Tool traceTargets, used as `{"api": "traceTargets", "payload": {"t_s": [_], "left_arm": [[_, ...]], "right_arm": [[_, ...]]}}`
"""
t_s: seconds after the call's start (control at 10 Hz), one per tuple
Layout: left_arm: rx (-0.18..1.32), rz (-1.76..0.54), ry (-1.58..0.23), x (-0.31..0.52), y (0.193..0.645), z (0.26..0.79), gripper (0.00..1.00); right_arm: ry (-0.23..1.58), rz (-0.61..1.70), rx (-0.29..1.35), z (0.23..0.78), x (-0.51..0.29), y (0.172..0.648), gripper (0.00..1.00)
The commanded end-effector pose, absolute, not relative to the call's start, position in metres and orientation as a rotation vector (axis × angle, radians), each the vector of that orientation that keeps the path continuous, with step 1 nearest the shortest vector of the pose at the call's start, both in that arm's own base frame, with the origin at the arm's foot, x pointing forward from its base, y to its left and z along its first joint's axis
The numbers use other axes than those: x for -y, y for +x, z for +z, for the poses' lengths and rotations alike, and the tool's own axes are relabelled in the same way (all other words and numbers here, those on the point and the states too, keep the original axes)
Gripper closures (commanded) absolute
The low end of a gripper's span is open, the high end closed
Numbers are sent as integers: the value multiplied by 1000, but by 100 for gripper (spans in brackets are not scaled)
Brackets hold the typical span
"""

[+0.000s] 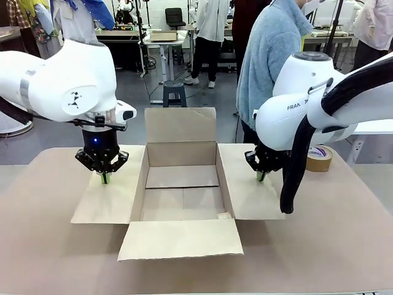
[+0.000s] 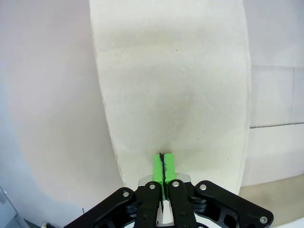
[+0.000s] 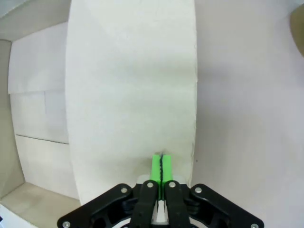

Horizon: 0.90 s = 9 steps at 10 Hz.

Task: Wrap the clocks to prevent damage.
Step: Open the side flaps of the Package Box.

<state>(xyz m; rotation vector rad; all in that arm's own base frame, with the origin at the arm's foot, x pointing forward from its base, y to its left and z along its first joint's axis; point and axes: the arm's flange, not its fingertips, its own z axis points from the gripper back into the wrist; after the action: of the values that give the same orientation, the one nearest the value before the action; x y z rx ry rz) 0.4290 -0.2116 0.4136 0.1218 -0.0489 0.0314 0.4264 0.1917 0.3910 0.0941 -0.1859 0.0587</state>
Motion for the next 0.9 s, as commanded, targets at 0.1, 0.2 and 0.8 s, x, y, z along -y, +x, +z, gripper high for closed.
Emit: {"api": "traceTargets", "payload": {"t_s": [0.1,0.2,0.8], "left_arm": [[75,60,72,215,433,376,100],[89,67,57,214,432,370,100],[84,44,49,212,437,370,100]], "right_arm": [[127,69,157,361,-194,431,99],[127,66,152,356,-194,432,99],[101,59,139,356,-194,432,99]]}}
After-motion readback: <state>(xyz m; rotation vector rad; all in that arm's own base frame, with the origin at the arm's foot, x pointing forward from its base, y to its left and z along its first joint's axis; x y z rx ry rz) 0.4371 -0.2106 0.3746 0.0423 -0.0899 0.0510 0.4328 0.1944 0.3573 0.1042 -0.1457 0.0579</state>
